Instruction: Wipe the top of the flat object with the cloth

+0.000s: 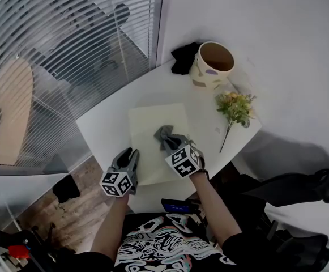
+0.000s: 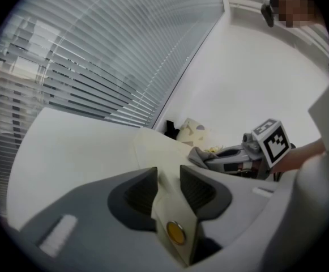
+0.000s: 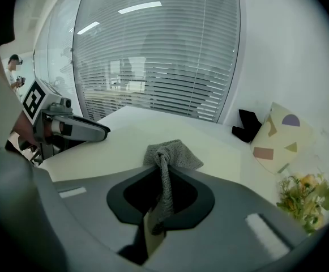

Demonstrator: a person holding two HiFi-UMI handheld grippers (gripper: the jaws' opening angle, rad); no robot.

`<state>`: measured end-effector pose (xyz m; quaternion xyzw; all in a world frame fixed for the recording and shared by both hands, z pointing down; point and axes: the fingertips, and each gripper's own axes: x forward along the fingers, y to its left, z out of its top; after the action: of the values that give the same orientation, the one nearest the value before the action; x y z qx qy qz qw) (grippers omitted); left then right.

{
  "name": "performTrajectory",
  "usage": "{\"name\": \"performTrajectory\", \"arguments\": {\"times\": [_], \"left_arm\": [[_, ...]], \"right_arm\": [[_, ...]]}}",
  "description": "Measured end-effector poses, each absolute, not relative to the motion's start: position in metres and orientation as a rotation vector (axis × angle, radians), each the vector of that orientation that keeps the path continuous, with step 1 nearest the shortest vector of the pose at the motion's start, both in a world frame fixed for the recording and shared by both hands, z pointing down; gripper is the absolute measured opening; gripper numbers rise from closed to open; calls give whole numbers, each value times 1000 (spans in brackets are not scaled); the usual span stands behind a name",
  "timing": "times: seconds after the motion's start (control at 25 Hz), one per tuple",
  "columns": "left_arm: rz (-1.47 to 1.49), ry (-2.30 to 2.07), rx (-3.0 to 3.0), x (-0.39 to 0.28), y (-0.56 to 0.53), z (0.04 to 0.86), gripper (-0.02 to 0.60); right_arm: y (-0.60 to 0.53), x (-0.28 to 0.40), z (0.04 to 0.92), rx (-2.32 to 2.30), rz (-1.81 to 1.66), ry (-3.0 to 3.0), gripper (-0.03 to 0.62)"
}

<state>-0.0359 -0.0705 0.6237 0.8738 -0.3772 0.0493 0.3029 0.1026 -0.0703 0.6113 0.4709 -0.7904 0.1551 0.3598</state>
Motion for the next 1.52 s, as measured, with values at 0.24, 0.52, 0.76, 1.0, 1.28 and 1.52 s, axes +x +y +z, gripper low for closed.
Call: {"name": "performTrajectory", "arguments": {"times": [0.24,0.52,0.76,1.0,1.28,1.52], "left_arm": [[129,-1002,2319,-38,-71,624,181],[96,-992,2320,-39,-72,622,181],[116,-931,2316,-38,-75,618,181],[187,-981,2469,-32,-73,580,181],[37,-1062,2602,-26,-73,497,181],[-86,-1088,2730,-22,-78,427,181]], "right_arm": [[-57,102,611,1219,398,-2033,17],[-29,107,612,1238,393,-2015,18],[-12,115,610,1260,316,-1994,18],[-9,115,588,1337,250,-2034,20],[-8,129,516,1680,261,-2092,20],[-4,129,461,1868,247,-2154,20]]}}
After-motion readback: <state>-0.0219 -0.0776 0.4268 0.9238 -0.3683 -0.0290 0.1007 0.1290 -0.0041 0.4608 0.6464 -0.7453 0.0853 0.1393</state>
